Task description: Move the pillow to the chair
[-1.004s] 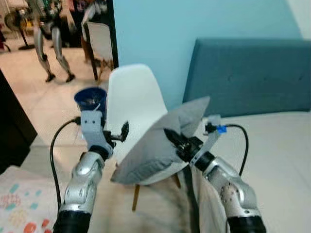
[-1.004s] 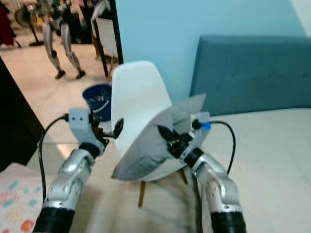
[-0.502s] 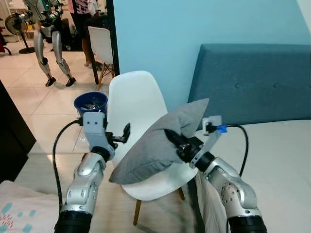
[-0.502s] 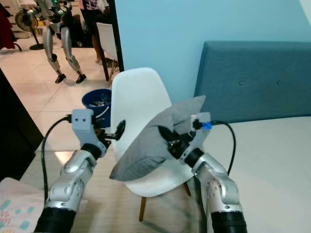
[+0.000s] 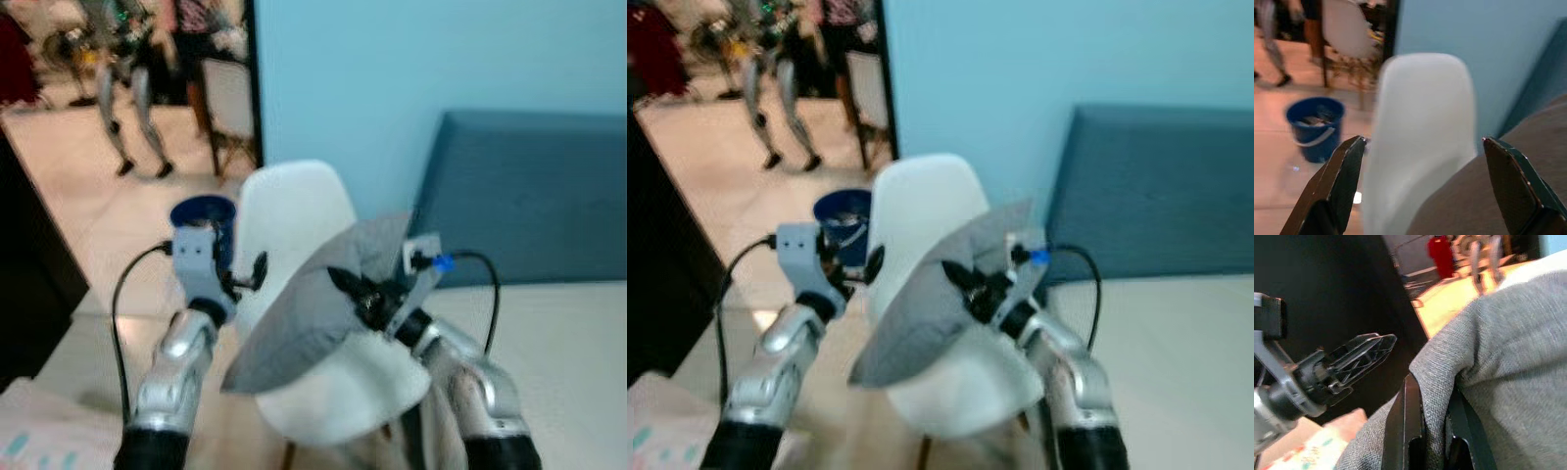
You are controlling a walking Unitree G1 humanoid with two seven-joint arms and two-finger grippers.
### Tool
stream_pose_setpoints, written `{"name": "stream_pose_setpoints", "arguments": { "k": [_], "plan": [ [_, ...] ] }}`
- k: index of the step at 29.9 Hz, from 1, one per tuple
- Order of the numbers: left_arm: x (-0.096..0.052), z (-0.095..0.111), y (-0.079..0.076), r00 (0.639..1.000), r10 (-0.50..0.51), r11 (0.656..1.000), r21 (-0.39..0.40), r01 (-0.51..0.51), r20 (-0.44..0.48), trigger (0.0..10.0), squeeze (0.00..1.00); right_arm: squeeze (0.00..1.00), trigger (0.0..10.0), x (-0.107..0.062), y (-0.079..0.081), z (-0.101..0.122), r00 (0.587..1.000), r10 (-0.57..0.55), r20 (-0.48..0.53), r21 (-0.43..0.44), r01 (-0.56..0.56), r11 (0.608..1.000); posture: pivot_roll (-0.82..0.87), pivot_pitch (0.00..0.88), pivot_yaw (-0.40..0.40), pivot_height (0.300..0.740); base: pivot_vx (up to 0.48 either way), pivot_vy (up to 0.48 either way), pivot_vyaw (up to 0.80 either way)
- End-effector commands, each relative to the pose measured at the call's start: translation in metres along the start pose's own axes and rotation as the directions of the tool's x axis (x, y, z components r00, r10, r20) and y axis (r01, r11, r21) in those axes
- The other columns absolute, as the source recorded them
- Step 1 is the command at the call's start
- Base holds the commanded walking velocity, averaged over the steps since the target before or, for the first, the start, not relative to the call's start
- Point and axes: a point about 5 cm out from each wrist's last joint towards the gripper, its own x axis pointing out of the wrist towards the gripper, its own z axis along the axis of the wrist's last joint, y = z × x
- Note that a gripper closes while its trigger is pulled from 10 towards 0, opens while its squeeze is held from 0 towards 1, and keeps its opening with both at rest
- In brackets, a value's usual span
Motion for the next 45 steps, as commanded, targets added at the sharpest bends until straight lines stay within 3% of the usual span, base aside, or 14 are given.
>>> {"name": "stream_pose_setpoints", "arguments": {
  "k": [1, 7, 14, 24, 29, 33, 35, 37, 40, 41, 43, 44, 45],
  "plan": [
    [0.000, -0.004, -0.006, 1.000, -0.014, 1.000, 0.000, 0.014, -0.012, 10.0, 0.00, 0.00, 10.0, -0.001, -0.008, 0.015, 0.997, -0.051, 0.057, -0.033, 0.053, 0.998, -0.04, 0.000, -0.026, 0.740, 0.337, 0.000, 0.00],
    [0.000, -0.004, -0.006, 1.000, -0.002, 1.000, -0.009, 0.002, -0.013, 10.0, 0.00, 0.00, 10.0, 0.002, -0.020, 0.013, 0.987, -0.161, 0.008, -0.052, 0.161, 0.986, -0.04, 0.000, -0.023, 0.740, 0.223, 0.000, 0.00],
    [0.000, -0.006, -0.009, 0.999, -0.035, 0.998, 0.059, 0.037, -0.038, 10.0, 0.00, 0.00, 10.0, 0.000, -0.033, 0.015, 0.962, -0.273, -0.013, -0.102, 0.271, 0.957, -0.04, 0.000, -0.024, 0.740, 0.000, -0.343, 0.00],
    [0.001, -0.006, -0.009, 0.999, -0.040, 0.999, 0.014, 0.041, -0.034, 10.0, 0.00, 0.00, 10.0, -0.002, -0.041, 0.015, 0.940, -0.341, -0.029, -0.104, 0.336, 0.936, -0.04, 0.000, -0.025, 0.740, 0.000, -0.144, 0.00],
    [0.001, -0.005, -0.010, 0.999, -0.040, 0.999, 0.013, 0.040, -0.030, 10.0, 0.00, 0.00, 10.0, 0.004, -0.049, 0.003, 0.887, -0.429, -0.173, -0.133, 0.410, 0.902, -0.04, 0.000, -0.026, 0.720, 0.000, 0.000, 0.00],
    [0.001, -0.004, -0.009, 0.999, -0.035, 0.999, 0.016, 0.036, -0.025, 10.0, 0.00, 0.00, 10.0, 0.007, -0.050, -0.008, 0.853, -0.444, -0.273, -0.087, 0.438, 0.895, -0.04, 0.000, -0.026, 0.705, 0.000, 0.000, 0.00],
    [0.001, -0.004, -0.009, 0.999, -0.033, 0.999, 0.017, 0.034, -0.023, 10.0, 0.00, 0.00, 10.0, 0.008, -0.049, -0.013, 0.845, -0.436, -0.310, -0.085, 0.432, 0.898, -0.04, 0.000, -0.023, 0.700, 0.000, 0.000, 0.00],
    [0.001, -0.003, -0.009, 0.999, -0.032, 0.999, 0.019, 0.033, -0.021, 10.0, 0.00, 0.00, 10.0, 0.009, -0.048, -0.024, 0.811, -0.434, -0.392, -0.087, 0.437, 0.895, -0.04, 0.000, -0.024, 0.690, 0.000, 0.000, 0.00],
    [0.001, -0.003, -0.009, 0.999, -0.034, 0.999, 0.024, 0.034, -0.018, 10.0, 0.00, 0.00, 10.0, 0.010, -0.048, -0.027, 0.794, -0.435, -0.425, -0.104, 0.435, 0.895, -0.04, 0.000, -0.026, 0.685, 0.000, 0.000, 0.00],
    [0.001, -0.003, -0.009, 0.999, -0.035, 0.999, 0.028, 0.036, -0.018, 10.0, 0.00, 0.00, 10.0, 0.013, -0.046, -0.029, 0.797, -0.414, -0.439, -0.081, 0.424, 0.902, -0.04, 0.000, -0.026, 0.680, 0.000, 0.000, 0.00],
    [0.001, -0.003, -0.009, 0.999, -0.037, 0.999, 0.030, 0.038, -0.018, 10.0, 0.00, 0.00, 10.0, 0.025, -0.035, -0.022, 0.860, -0.320, -0.396, -0.020, 0.341, 0.940, -0.03, 0.000, -0.026, 0.670, 0.000, 0.000, 0.00],
    [0.001, -0.003, -0.009, 0.999, -0.037, 0.999, 0.030, 0.038, -0.018, 10.0, 0.00, 0.00, 10.0, 0.025, -0.035, -0.022, 0.860, -0.320, -0.396, -0.020, 0.341, 0.940, -0.03, 0.000, -0.026, 0.670, 0.000, 0.000, 0.00],
    [0.001, -0.003, -0.009, 0.999, -0.037, 0.999, 0.030, 0.038, -0.018, 10.0, 0.00, 0.00, 10.0, 0.033, -0.025, -0.014, 0.905, -0.256, -0.339, 0.035, 0.284, 0.958, -0.03, 0.000, -0.026, 0.665, 0.000, 0.000, 0.00]
  ]
}}
